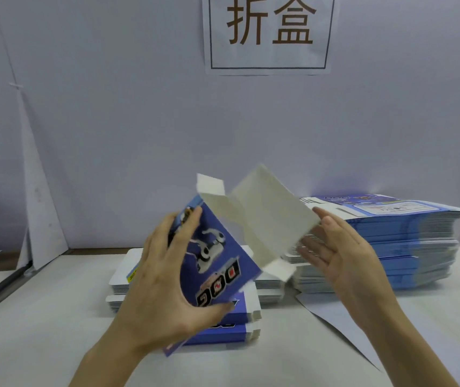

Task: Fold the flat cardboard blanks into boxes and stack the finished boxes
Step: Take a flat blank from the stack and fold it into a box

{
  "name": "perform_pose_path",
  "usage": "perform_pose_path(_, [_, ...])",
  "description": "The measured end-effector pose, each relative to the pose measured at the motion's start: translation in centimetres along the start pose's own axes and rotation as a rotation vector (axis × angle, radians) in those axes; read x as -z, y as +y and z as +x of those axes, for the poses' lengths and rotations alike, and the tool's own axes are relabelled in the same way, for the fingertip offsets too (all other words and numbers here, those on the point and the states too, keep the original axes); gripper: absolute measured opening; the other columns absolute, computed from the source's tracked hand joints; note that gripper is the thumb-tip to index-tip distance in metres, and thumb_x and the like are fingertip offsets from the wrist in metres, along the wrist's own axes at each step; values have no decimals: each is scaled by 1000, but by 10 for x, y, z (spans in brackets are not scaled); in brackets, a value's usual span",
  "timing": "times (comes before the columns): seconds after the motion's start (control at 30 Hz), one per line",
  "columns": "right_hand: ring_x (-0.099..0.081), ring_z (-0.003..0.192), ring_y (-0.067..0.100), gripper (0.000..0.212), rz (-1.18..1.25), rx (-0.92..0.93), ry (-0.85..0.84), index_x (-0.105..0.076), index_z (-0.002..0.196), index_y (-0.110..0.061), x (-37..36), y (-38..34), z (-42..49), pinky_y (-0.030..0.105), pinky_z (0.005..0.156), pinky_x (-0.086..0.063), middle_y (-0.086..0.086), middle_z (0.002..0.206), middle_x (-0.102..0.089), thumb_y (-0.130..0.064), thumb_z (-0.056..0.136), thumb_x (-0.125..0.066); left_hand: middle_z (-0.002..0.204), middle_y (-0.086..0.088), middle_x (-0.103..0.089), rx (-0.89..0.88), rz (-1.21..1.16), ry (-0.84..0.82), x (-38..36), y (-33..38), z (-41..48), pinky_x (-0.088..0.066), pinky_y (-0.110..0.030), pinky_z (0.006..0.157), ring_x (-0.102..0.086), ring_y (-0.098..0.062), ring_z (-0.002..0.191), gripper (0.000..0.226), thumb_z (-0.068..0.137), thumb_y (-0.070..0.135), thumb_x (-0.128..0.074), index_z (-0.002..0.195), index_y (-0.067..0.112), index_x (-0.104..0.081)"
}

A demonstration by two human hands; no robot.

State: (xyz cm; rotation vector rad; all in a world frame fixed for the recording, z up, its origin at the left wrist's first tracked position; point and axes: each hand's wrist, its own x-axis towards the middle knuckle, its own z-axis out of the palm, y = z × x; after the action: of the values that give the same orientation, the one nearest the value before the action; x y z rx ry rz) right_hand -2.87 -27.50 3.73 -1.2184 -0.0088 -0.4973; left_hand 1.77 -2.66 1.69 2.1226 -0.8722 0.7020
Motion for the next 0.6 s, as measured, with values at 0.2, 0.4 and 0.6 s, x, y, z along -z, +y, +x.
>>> perform_pose_path(0.2, [-70, 104, 14, 62, -362, -136, -442, -55, 131, -29, -4, 5, -7, 26, 83, -57, -7, 113, -73, -24, 75, -80, 132, 33, -36, 281, -497, 143, -11, 19, 4, -50, -23, 92, -44, 5, 125, 110, 44, 70, -81, 133, 65, -16])
perform_pose_path(0.4, [-68, 108, 12, 88, -424, -19, -639, -32, 124, -69, -35, 25, -26, 28, 83, -58, -24, 120, -64, -19, 72, -84, 133, 17, -50, 452, -882, 189, -31, 37, 1, -60, -29, 72, -61, -7, 113, 93, 55, 50, -73, 138, 55, -31])
perform_pose_path(0.6, [-71, 100, 26, 74, -121, 2, -408, -49, 133, -30, -25, 17, -15, 30, 73, -59, 2, 116, -72, -23, 66, -80, 130, 13, -59, 475, -783, 120, -20, 23, 7, -52, -28, 91, -61, -4, 112, 69, 67, 57, -63, 133, 45, -45])
